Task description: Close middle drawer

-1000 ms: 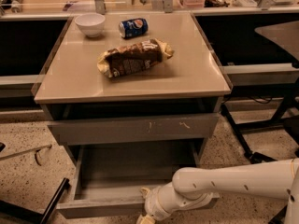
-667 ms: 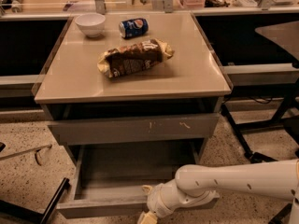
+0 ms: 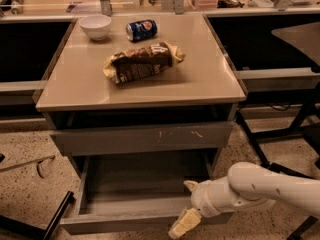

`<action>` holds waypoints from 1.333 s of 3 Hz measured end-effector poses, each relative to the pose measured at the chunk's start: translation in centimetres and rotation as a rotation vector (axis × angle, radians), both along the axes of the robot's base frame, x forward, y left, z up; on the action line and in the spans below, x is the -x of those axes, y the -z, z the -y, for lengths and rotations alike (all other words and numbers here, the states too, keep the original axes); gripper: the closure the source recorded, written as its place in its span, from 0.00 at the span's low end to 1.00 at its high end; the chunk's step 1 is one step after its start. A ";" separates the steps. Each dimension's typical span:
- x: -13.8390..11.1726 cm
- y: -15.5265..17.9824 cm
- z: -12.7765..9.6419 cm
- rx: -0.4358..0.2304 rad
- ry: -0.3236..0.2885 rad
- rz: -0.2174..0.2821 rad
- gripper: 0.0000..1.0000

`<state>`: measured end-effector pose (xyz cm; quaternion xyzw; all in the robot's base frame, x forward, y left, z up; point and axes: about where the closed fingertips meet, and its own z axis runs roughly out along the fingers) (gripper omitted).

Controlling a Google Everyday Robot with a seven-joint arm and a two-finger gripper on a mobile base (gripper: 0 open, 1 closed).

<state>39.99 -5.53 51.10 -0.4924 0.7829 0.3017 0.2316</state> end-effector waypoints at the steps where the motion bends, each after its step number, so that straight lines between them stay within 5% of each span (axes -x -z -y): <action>1: -0.5 -4.4 6.0 0.077 0.078 0.036 0.00; 2: 0.1 -10.0 10.4 0.154 0.130 0.122 0.00; 3: 1.9 -14.3 12.2 0.163 0.181 0.225 0.00; 4: 3.0 -15.5 13.7 0.161 0.216 0.264 0.00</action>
Offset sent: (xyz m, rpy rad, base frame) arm -0.0109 -0.1650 0.1782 -0.2556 -0.2405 -0.2039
